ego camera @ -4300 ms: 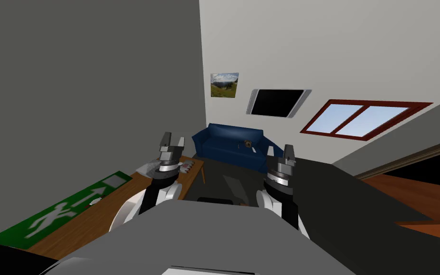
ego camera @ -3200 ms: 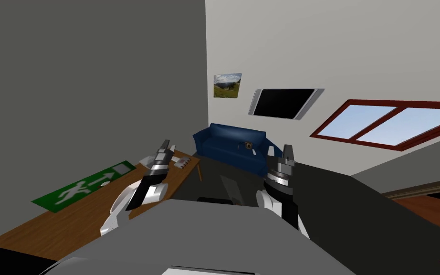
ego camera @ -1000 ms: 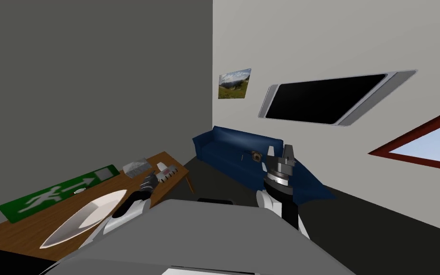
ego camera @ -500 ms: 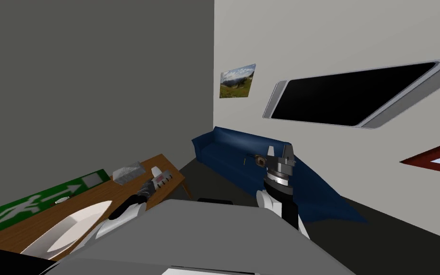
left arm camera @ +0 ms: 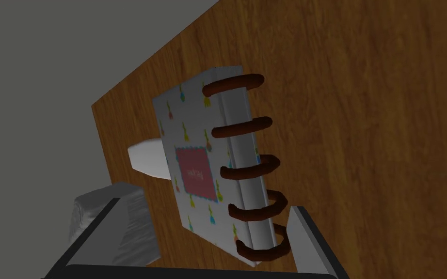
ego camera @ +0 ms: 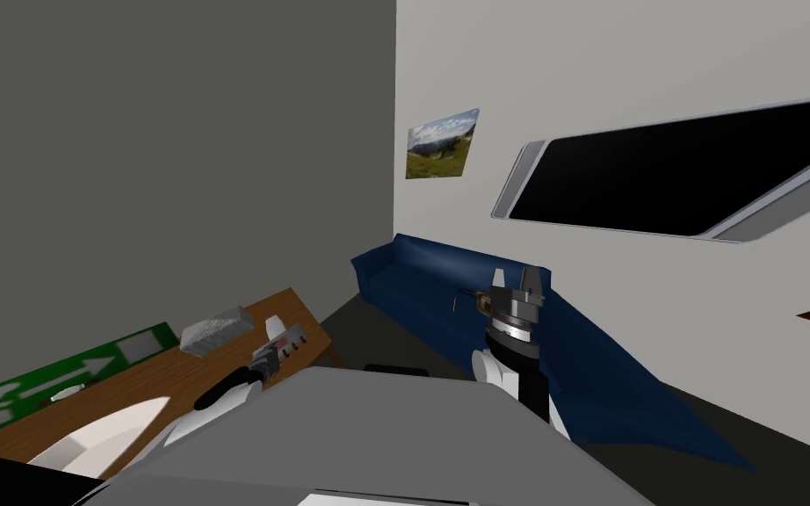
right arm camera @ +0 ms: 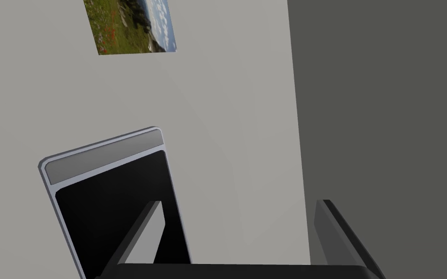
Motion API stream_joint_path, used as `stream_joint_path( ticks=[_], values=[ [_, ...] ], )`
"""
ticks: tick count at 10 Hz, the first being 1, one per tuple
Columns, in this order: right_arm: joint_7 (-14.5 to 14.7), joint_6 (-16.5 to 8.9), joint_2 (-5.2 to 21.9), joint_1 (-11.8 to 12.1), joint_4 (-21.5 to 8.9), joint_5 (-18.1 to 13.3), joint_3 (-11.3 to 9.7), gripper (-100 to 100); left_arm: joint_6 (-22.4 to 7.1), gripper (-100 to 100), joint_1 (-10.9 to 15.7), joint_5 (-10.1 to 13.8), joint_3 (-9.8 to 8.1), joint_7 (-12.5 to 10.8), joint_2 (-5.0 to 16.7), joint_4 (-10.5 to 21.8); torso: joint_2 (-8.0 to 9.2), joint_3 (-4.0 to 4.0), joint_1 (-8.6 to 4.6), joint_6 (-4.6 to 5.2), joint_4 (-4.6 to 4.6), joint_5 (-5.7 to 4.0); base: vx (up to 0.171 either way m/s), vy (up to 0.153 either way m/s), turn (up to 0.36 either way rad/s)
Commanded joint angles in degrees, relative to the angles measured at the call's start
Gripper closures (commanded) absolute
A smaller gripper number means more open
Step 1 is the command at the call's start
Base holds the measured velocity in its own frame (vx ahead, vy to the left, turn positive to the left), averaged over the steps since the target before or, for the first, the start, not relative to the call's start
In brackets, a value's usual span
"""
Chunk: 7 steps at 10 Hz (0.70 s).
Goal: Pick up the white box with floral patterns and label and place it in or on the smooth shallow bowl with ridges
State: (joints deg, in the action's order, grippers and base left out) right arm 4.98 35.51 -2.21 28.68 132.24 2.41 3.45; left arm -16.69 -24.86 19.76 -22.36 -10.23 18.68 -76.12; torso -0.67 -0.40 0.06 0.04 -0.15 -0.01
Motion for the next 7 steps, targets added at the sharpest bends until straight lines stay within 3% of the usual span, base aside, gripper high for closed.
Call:
stream_joint_path(
  ticks=[1,3,4,5,7],
  values=[
    [0.0,0.0,0.0,0.0,0.0,0.0,0.0,0,-1.8,-100,-0.4,0.8,0.78,-0.3,0.6,1.7,0.00,0.00,0.00,0.00,0.00,0.00,0.178,0.018,0.037],
    [0.0,0.0,0.0,0.0,0.0,0.0,0.0,0,-2.3,-100,-0.2,0.7,0.75,-0.4,0.5,1.9,-0.05,-0.03,0.18,-0.01,-0.02,0.04,0.119,0.025,0.017],
    [0.0,0.0,0.0,0.0,0.0,0.0,0.0,0,-2.5,0,-0.2,0.7,0.81,-0.4,0.5,2.1,0.23,0.11,0.13,0.00,0.03,0.03,0.014,0.003,-0.002],
    [0.0,0.0,0.0,0.0,0.0,0.0,0.0,0,-1.3,-100,0.8,0.2,0.97,-0.2,0.1,3.7,0.45,0.25,0.09,-0.01,0.09,0.02,0.018,0.026,0.023],
    [0.0,0.0,0.0,0.0,0.0,0.0,0.0,0,0.3,-100,2.1,-0.5,1.17,0.0,-0.4,5.9,0.50,0.28,0.22,-0.01,0.10,0.04,0.026,0.047,0.017]
  ],
)
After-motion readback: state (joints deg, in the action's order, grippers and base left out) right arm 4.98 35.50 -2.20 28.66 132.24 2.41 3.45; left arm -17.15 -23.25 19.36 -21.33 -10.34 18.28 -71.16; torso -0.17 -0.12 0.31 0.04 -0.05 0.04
